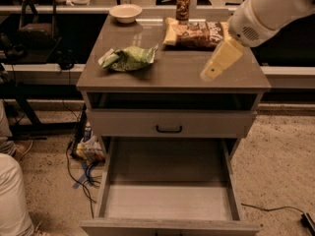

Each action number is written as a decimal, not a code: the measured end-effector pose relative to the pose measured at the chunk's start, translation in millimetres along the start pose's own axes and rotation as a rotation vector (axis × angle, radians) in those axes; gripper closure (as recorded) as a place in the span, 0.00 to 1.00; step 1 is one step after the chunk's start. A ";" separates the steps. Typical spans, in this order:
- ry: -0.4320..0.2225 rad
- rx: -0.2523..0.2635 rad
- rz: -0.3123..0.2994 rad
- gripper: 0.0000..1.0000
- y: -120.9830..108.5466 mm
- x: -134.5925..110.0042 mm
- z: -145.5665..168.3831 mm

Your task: Place green jalapeno chip bag into middle drawer

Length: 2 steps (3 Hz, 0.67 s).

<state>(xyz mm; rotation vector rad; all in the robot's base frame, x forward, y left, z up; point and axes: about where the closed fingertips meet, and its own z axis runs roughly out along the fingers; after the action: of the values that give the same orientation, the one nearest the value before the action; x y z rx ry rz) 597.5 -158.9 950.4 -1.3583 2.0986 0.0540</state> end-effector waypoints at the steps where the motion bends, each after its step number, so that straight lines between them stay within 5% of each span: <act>1: -0.037 0.029 0.027 0.00 -12.8 -11.8 12.3; 2: -0.035 0.027 0.025 0.00 -12.1 -11.6 12.1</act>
Offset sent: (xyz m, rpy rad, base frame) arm 0.0209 0.0083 -0.0002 0.0378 -0.0313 -0.0277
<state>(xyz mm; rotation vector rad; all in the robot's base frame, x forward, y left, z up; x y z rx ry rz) 616.5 -150.9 950.4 -1.3059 2.0803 0.0593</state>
